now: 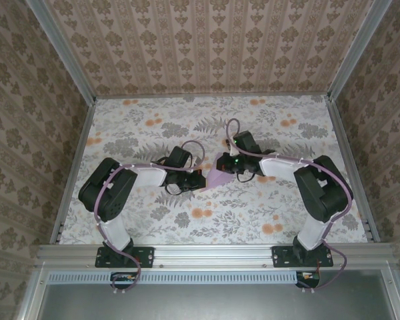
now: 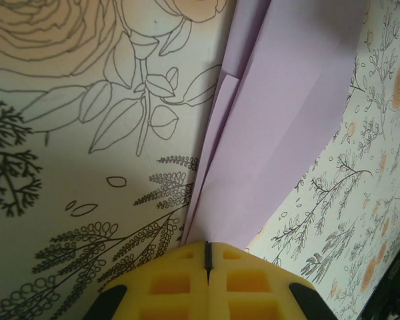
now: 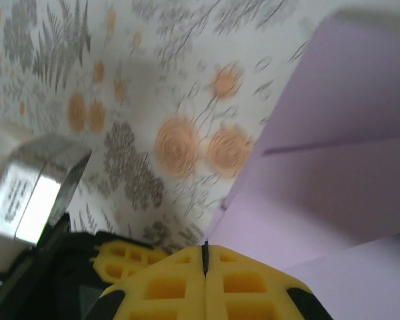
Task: Fold a paper plane with a square sheet of paper (pick it up from the middle)
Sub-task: Fourth fold the wing at the center of the table.
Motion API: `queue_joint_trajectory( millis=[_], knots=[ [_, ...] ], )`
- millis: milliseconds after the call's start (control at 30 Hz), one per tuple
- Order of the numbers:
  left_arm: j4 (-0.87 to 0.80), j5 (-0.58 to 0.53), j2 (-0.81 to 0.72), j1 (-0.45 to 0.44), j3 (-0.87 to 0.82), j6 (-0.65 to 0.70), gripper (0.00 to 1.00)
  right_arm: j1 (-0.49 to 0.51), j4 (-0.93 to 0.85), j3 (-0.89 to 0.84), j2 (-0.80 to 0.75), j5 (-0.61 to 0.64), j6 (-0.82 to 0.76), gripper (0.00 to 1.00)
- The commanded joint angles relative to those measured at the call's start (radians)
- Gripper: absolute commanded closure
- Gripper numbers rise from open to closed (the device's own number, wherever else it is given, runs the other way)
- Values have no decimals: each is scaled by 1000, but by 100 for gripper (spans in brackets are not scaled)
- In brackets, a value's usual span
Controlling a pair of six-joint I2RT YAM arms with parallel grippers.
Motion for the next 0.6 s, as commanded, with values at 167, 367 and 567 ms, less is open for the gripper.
queue_joint_trajectory(
  millis=[167,367,567],
  knots=[
    [-153,-76,32,10,-20,-8,100,66,43,32,154,-77,63,100],
    [-160,-79,30,11,-27,-13,100,54,-36,42,184,-41,13,100],
    [-157,-79,27,10,-55,-24,100,-105,-66,62,214,-5,-25,100]
  ],
)
